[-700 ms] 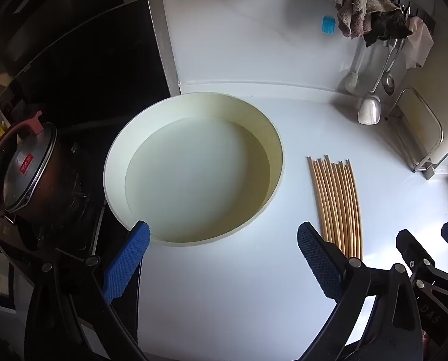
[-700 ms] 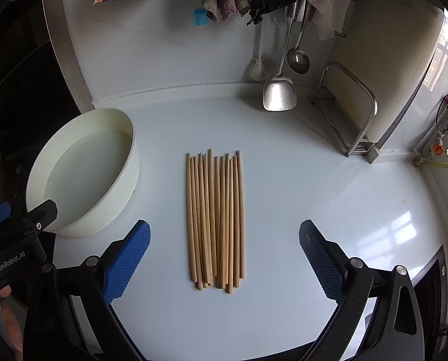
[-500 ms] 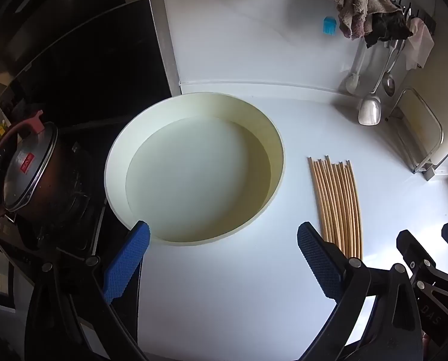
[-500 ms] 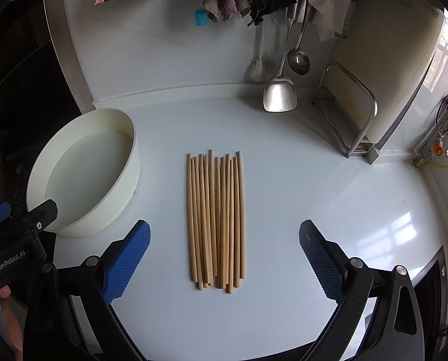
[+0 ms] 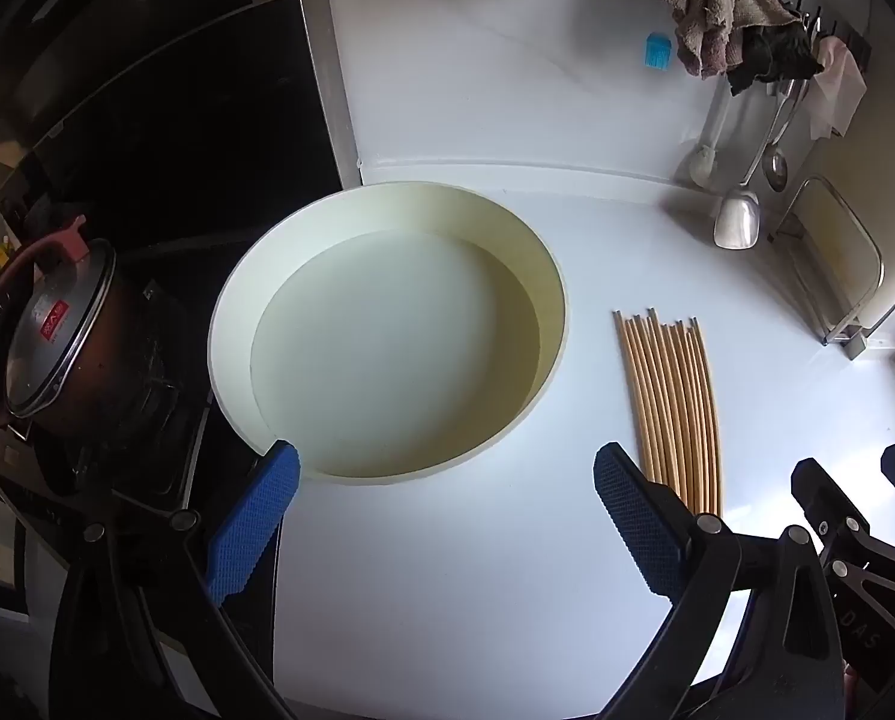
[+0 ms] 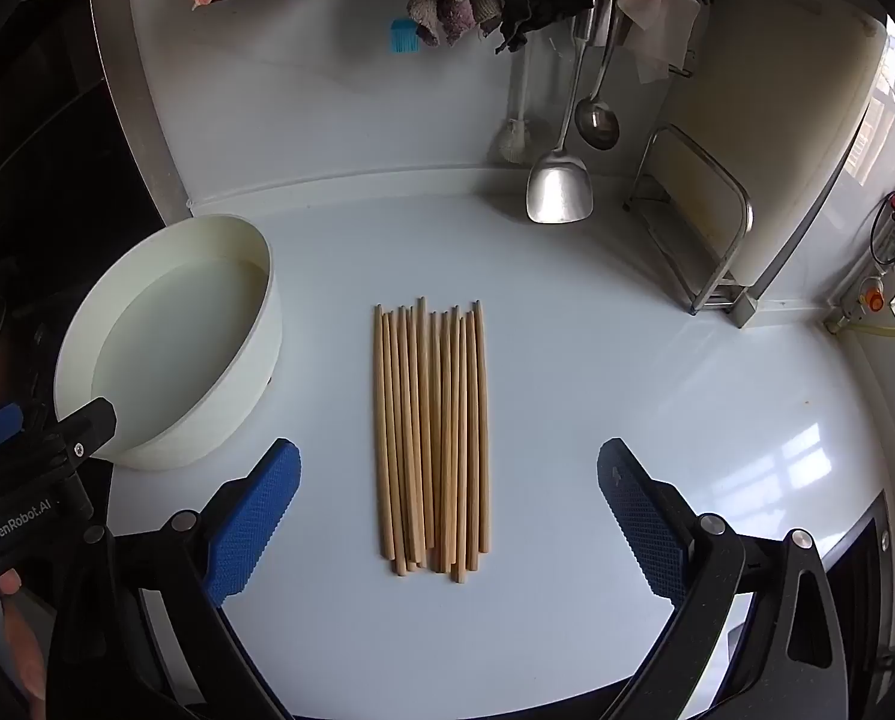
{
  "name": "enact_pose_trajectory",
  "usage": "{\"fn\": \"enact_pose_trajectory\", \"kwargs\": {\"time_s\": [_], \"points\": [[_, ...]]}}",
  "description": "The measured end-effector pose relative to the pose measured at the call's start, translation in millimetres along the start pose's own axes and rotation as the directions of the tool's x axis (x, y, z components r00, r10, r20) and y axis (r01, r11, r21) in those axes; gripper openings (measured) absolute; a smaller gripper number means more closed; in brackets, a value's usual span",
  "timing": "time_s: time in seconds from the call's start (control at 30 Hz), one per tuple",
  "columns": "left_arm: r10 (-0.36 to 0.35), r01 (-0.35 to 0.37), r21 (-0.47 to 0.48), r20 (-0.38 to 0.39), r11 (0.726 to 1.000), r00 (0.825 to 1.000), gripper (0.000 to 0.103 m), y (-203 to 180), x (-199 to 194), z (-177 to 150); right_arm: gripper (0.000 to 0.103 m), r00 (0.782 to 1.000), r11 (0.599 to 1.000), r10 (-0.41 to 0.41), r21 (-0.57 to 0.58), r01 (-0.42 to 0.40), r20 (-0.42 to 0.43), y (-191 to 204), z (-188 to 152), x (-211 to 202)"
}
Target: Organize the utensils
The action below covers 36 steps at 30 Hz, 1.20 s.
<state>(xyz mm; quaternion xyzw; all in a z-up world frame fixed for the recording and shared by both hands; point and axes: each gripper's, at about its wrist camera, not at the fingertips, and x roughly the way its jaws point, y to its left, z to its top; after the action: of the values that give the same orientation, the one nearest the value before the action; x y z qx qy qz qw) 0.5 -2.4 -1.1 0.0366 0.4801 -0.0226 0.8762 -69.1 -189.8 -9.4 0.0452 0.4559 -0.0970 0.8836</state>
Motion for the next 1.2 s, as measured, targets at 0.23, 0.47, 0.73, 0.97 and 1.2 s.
{"fn": "enact_pose_trajectory", "kwargs": {"time_s": [0.23, 0.47, 0.73, 0.97, 1.2], "points": [[0.000, 0.000, 0.005, 0.001, 1.000, 1.000, 0.097, 0.0, -2.9, -0.3, 0.095, 1.000, 1.000, 0.000, 0.001, 0.000, 0.001, -1.8, 1.2, -1.4], [-0.003, 0.003, 0.008, 0.000, 1.000, 1.000, 0.097, -5.0, -2.7, -0.4, 0.095, 1.000, 1.000, 0.002, 0.002, -0.002, -0.001, -2.9, 2.0, -2.2], [-0.005, 0.005, 0.009, -0.004, 1.000, 1.000, 0.097, -4.9, 0.2, 0.4, 0.095, 1.000, 1.000, 0.005, 0.007, -0.005, -0.001, -9.0, 5.3, -0.6], [-0.005, 0.005, 0.009, -0.005, 1.000, 1.000, 0.097, -4.4, -0.5, 0.4, 0.095, 1.000, 1.000, 0.005, 0.009, -0.005, -0.004, -8.2, 6.7, 0.1], [-0.004, 0.004, 0.009, -0.005, 1.000, 1.000, 0.097, -5.5, 0.0, 1.3, 0.095, 1.000, 1.000, 0.005, 0.010, -0.005, -0.005, -8.5, 8.4, 2.1]]}}
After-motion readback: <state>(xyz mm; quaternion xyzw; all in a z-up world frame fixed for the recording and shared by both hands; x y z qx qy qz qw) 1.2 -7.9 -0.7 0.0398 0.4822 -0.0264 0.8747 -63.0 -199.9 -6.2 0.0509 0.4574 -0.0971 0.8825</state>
